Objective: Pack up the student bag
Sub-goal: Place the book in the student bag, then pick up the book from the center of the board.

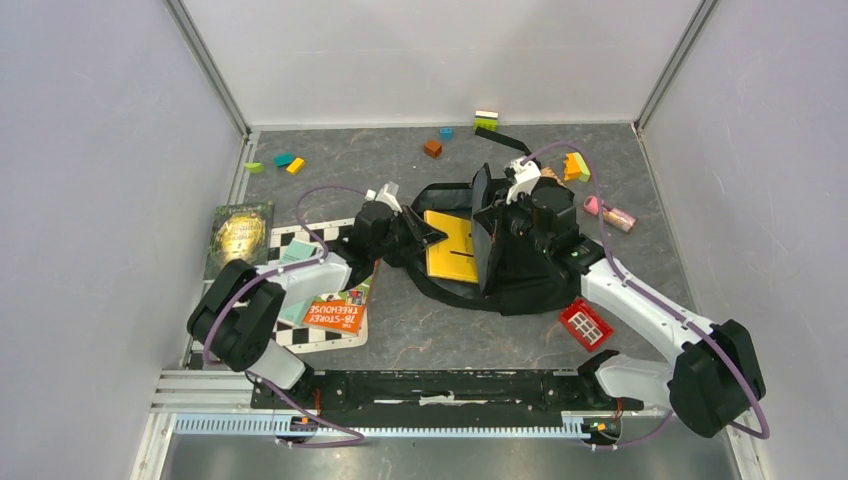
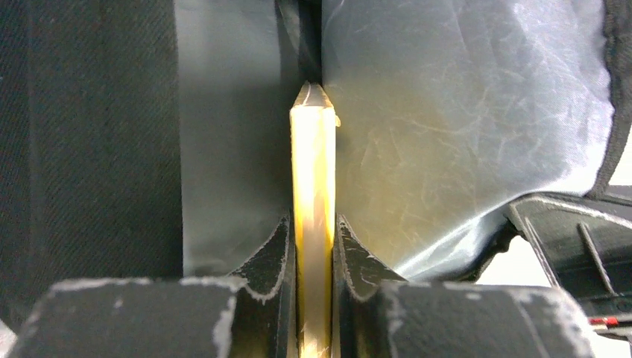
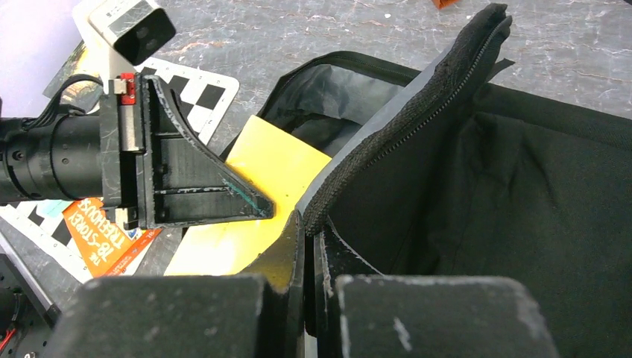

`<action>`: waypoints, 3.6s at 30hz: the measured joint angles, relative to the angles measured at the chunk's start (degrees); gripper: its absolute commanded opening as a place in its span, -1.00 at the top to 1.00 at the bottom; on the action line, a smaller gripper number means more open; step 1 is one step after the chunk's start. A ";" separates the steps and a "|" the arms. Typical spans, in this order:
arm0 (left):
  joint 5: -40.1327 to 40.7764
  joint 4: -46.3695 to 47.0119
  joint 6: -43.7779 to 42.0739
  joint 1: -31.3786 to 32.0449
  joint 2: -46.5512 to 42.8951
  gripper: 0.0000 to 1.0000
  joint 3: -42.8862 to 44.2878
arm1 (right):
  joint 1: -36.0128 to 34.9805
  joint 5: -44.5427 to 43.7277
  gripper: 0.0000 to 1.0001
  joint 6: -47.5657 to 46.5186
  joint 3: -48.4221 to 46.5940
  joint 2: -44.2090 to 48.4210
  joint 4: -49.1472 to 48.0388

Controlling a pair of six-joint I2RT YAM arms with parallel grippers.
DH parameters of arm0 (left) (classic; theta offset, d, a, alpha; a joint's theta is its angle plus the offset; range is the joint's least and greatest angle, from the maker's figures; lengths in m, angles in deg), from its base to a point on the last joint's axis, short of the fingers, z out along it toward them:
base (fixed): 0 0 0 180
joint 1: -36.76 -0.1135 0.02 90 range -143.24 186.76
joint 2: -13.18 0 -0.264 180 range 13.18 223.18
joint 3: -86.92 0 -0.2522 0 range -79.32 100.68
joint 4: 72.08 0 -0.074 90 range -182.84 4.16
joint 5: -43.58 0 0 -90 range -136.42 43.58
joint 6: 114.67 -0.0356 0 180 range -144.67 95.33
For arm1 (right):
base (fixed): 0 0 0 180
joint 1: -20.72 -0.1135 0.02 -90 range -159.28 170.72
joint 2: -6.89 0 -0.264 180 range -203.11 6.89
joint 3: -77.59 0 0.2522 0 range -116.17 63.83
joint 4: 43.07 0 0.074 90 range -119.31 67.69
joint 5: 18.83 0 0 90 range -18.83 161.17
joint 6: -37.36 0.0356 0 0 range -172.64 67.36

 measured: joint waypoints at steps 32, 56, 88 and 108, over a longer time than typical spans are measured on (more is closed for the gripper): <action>-3.43 16.81 4.57 0.74 -4.48 0.96 -6.38 | -5.62 1.95 1.00 5.57 -6.88 0.74 -1.31; 11.39 2.64 -13.94 5.77 -8.61 -0.99 -5.86 | -8.61 -1.86 1.00 3.72 -6.93 -1.18 -2.23; 24.85 -50.47 -21.18 -22.64 -36.17 -0.99 -4.83 | -6.97 -21.49 0.86 -4.83 3.15 4.61 4.11; 37.29 -60.26 -32.74 -18.18 -14.80 -0.99 7.91 | -2.43 -25.07 0.34 -4.22 14.78 8.04 4.24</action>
